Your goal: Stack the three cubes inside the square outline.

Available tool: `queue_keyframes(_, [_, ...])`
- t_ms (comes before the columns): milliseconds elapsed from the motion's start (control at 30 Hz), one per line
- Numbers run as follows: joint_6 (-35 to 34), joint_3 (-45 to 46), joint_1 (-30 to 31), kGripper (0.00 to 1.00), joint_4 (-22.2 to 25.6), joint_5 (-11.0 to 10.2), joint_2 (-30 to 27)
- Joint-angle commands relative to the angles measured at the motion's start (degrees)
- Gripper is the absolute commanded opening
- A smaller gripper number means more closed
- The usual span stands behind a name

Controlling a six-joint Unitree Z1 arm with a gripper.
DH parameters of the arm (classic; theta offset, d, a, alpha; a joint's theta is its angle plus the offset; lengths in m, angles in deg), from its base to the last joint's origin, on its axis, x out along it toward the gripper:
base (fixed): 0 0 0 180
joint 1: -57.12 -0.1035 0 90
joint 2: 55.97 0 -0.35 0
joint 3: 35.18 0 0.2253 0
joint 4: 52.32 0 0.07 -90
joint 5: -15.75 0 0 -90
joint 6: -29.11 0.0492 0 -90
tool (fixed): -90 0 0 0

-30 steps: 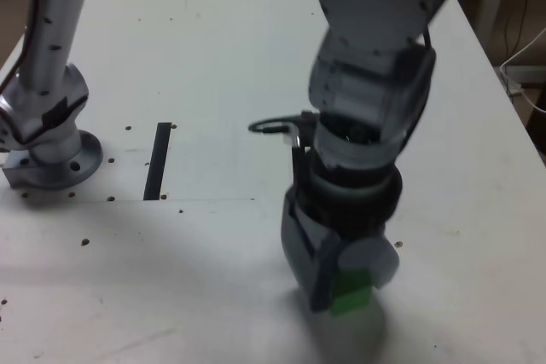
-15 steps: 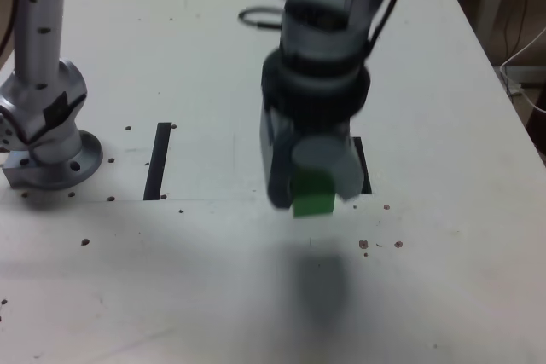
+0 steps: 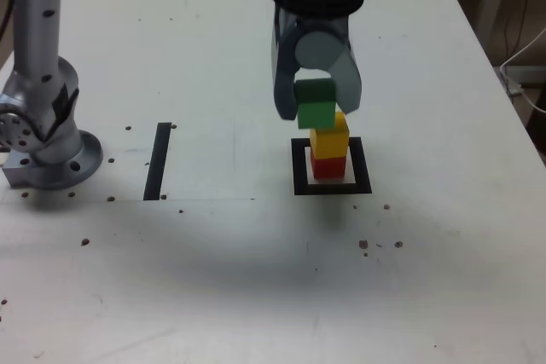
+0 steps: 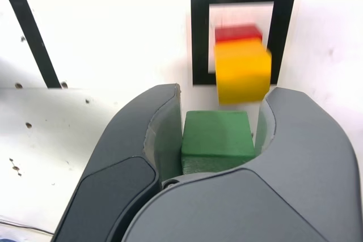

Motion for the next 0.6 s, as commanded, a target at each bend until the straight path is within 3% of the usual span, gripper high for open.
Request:
queue_keyframes(0, [0.8, -0.5, -1.1, 0.30, 0.1, -0.3, 0.3])
queue_keyframes(567, [1.0, -0.6, -2.3, 0.31, -1.0, -0.7, 3.4])
